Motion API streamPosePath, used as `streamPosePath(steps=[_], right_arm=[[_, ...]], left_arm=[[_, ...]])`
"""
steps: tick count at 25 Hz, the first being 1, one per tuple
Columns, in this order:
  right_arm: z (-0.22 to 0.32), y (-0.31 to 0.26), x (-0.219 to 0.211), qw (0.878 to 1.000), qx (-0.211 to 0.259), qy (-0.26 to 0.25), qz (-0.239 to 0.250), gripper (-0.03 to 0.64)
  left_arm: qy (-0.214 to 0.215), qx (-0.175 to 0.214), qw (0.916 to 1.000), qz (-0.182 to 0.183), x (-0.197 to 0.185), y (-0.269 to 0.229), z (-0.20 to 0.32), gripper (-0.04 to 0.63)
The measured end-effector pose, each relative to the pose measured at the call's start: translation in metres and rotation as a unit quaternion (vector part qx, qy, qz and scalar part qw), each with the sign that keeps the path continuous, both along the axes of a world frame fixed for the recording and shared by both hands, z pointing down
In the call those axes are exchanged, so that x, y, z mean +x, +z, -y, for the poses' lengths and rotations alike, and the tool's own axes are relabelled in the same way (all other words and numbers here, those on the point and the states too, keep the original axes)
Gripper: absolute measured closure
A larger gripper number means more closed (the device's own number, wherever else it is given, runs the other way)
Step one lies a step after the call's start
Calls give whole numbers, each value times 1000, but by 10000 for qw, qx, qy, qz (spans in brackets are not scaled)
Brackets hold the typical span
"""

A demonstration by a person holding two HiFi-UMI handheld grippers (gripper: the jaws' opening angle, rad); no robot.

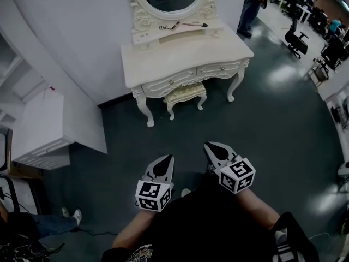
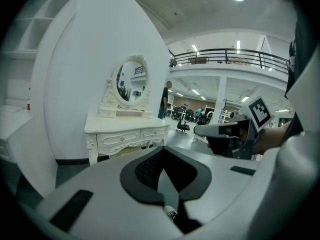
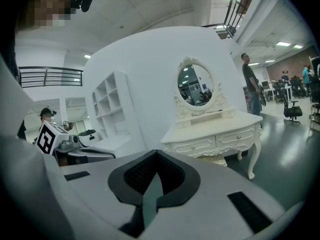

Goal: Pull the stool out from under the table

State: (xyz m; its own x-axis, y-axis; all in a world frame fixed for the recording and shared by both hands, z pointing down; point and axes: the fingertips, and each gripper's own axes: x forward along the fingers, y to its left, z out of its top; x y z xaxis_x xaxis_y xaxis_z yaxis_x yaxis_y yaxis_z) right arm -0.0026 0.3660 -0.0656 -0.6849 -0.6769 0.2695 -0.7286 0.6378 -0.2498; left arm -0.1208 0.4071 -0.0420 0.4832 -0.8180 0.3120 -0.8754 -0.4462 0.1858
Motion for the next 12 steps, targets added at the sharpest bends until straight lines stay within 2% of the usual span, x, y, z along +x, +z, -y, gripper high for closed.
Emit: streamPosePath(steps=[5, 12], right_arm=[[26, 0, 2, 10000, 45, -40, -15, 589], [92, 10, 17, 9999, 76, -67, -30, 589]], left_arm=[[-226, 38, 9997, -1, -10, -1, 24, 588], [-488, -1, 9987, 137, -12, 13, 79, 588]])
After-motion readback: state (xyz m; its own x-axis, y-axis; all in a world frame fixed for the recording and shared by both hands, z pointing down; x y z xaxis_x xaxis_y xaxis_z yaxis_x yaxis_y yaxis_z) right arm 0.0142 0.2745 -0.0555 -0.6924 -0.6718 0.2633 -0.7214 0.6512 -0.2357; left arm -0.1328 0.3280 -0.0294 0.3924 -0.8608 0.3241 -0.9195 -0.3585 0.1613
